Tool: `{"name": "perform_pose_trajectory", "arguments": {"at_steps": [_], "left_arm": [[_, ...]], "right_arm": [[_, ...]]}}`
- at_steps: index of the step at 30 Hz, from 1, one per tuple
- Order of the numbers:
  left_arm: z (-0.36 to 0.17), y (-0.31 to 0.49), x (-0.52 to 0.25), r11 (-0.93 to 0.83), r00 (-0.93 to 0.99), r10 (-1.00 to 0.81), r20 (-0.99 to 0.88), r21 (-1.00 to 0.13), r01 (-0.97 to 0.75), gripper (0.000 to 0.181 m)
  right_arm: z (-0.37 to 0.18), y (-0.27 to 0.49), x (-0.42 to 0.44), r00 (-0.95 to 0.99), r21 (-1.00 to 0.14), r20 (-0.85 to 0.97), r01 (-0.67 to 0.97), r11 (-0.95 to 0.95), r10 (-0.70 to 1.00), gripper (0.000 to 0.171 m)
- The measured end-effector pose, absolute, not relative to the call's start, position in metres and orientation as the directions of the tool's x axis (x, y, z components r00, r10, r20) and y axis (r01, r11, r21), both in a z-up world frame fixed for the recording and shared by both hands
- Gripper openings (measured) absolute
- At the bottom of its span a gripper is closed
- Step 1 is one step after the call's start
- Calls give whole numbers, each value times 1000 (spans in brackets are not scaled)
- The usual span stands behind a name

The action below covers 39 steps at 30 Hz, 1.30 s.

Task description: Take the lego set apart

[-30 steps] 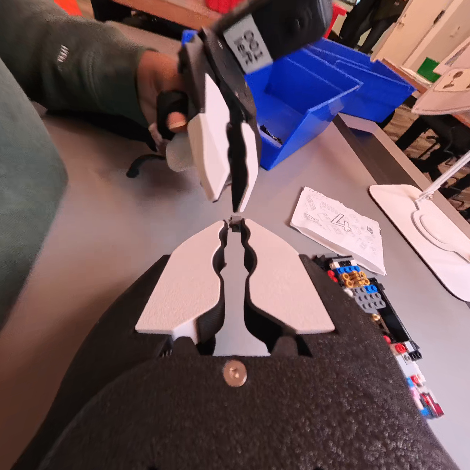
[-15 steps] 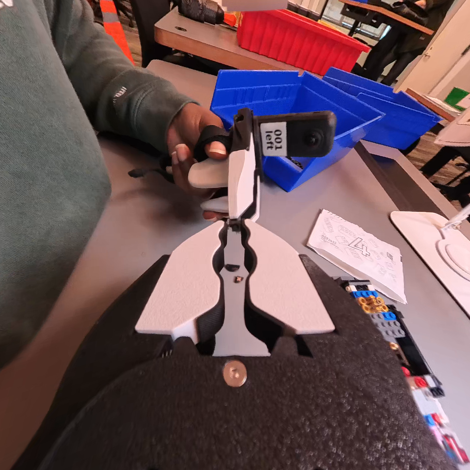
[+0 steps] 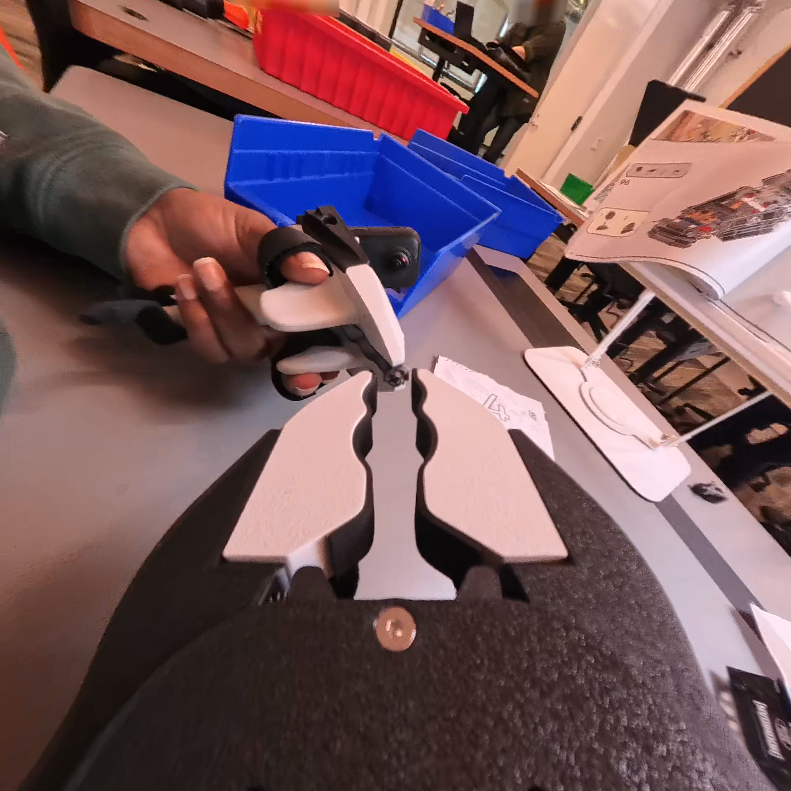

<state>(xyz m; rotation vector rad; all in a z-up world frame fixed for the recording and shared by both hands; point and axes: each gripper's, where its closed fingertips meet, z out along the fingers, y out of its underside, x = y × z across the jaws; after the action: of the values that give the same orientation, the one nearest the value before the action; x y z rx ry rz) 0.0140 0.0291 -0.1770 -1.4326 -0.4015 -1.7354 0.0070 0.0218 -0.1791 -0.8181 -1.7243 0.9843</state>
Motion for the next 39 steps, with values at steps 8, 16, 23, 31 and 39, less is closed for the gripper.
{"name": "perform_pose_trajectory", "arguments": {"at_steps": [8,16,23,31,39], "left_arm": [[-174,23,28,-650,-12,-421,907,-292,702,8],[-176,14,42,-697,26,-456,890,-375,611,8],[-173,9,45,-704,35,-489,871,-418,574,8],[-173,6,49,-724,20,-488,873,-417,549,8],[-174,4,51,-729,22,-490,871,-424,538,8]], "right_arm": [[-179,16,14,-401,-907,351,80,414,846,13],[-182,3,27,-518,-900,335,70,429,787,12],[-178,0,33,-548,-907,323,54,418,771,12],[-179,-3,37,-575,-901,326,52,432,750,12],[-179,-4,40,-591,-898,325,52,437,738,12]]}}
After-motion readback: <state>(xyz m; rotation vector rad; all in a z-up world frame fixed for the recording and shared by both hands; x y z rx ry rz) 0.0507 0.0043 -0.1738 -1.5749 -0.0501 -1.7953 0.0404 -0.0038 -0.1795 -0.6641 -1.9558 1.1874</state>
